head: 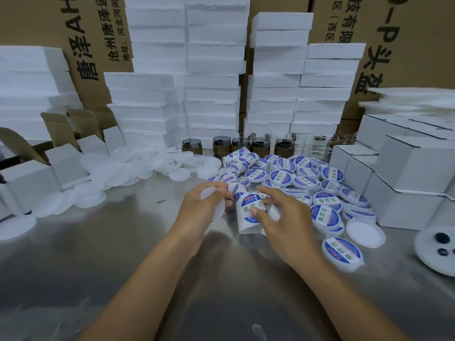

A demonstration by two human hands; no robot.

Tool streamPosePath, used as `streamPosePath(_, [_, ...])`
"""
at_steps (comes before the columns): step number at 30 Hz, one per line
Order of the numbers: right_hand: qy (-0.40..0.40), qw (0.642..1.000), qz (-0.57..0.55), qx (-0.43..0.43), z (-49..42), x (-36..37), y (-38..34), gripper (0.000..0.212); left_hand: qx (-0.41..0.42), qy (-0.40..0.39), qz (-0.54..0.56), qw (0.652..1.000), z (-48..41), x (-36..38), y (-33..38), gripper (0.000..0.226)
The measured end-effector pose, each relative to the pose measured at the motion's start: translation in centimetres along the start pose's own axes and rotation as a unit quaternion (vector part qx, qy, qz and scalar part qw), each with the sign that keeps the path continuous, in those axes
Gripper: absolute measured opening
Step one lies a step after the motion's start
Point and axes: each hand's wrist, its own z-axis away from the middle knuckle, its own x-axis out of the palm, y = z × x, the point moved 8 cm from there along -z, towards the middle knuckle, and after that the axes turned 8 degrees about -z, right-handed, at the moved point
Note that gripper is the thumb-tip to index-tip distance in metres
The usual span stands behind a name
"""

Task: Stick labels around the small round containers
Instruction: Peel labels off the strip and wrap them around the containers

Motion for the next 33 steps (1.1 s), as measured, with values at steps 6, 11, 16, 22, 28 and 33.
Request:
streamPosePath(6, [-0.017,0.998,0.042,-0.037,0.1,0.2,-0.2,0.035,0.065,-0.043,-0.126,0.989,0.1,1.0,0.3,0.018])
streamPosePath(11, [-0.012,0.996,0.075,-0.056,0.1,0.4,-0.4,0.036,0.078,-0.073,-0.16,0.981,0.1,1.4,0.2,0.016])
streamPosePath(16, [-0.026,0.995,0.082,-0.059,0.2,0.6,-0.3,0.026,0.076,-0.096,-0.208,0.971,0.3,1.9,0.0,0.022])
streamPosePath(22, [-0.06,0.99,0.102,-0.078,0.4,1.1,-0.6,0.025,0.065,-0.103,-0.197,0.973,0.3,2.1,-0.3,0.026])
streamPosePath(28, [-0.087,0.989,0.082,-0.092,0.7,1.3,-1.1,0.024,0.059,-0.095,-0.206,0.972,0.1,1.7,-0.5,0.029])
streamPosePath(33, [-0.095,0.985,0.072,-0.123,1.0,0.8,-2.3,0.012,0.031,-0.072,-0.178,0.981,-0.2,1.2,-0.9,0.028])
